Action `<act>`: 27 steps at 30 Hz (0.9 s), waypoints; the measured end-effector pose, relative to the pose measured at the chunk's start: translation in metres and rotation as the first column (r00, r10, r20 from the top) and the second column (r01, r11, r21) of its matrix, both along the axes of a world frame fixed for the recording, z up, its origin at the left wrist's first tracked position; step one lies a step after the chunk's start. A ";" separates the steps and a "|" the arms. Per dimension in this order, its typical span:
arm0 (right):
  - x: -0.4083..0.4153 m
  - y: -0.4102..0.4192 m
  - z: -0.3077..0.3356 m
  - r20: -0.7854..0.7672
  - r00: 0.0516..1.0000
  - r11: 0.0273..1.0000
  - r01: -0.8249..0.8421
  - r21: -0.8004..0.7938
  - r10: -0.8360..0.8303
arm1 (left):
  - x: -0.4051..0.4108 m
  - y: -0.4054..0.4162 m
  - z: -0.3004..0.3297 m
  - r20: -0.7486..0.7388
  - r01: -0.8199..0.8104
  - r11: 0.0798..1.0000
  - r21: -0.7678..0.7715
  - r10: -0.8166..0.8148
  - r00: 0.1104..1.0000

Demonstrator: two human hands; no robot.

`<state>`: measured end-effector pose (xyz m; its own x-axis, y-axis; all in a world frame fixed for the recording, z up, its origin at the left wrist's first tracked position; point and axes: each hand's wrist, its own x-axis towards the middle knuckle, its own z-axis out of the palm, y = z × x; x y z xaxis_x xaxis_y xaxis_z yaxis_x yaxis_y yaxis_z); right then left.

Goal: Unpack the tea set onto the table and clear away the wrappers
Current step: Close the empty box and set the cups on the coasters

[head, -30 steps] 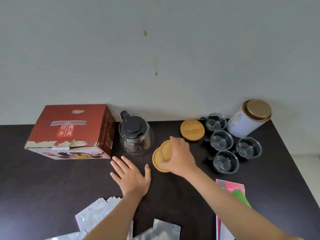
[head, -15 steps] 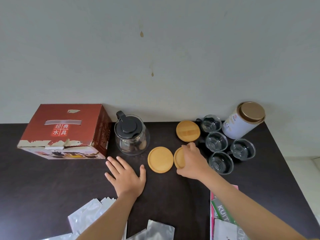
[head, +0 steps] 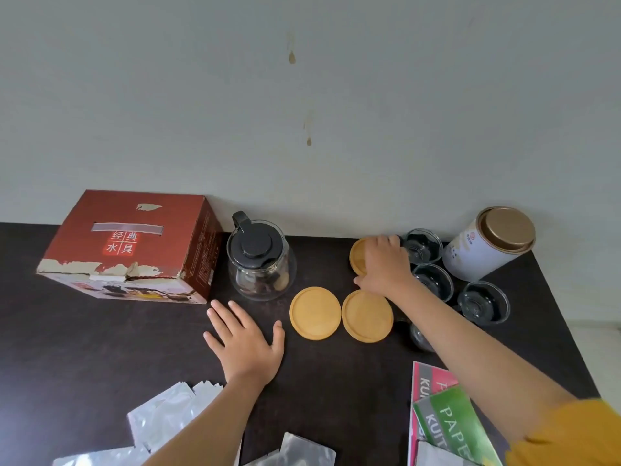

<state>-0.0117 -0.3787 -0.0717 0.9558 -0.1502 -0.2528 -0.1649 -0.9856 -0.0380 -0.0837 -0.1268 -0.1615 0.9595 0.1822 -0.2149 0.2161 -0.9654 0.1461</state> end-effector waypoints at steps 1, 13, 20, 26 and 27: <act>0.006 -0.002 0.000 -0.031 0.999 1.000 -0.009 -0.022 0.008 | 0.000 0.000 0.000 0.001 -0.003 1.000 0.004 0.003 1.000; 0.019 0.014 0.002 -0.027 0.997 0.997 -0.079 -0.015 0.078 | 0.000 -0.001 0.001 0.011 -0.006 1.000 0.017 0.006 1.000; 0.024 0.056 -0.006 0.139 0.982 0.976 -0.152 0.157 0.130 | -0.001 -0.002 -0.001 0.017 -0.005 1.000 0.006 0.005 1.000; 0.028 0.066 -0.015 0.108 0.991 0.962 -0.100 0.256 0.075 | 0.000 -0.002 0.000 0.000 -0.005 1.000 0.013 0.005 1.000; 0.028 0.066 -0.017 0.100 0.993 0.960 -0.086 0.266 0.061 | 0.000 -0.002 0.001 -0.003 -0.005 1.000 0.012 0.005 1.000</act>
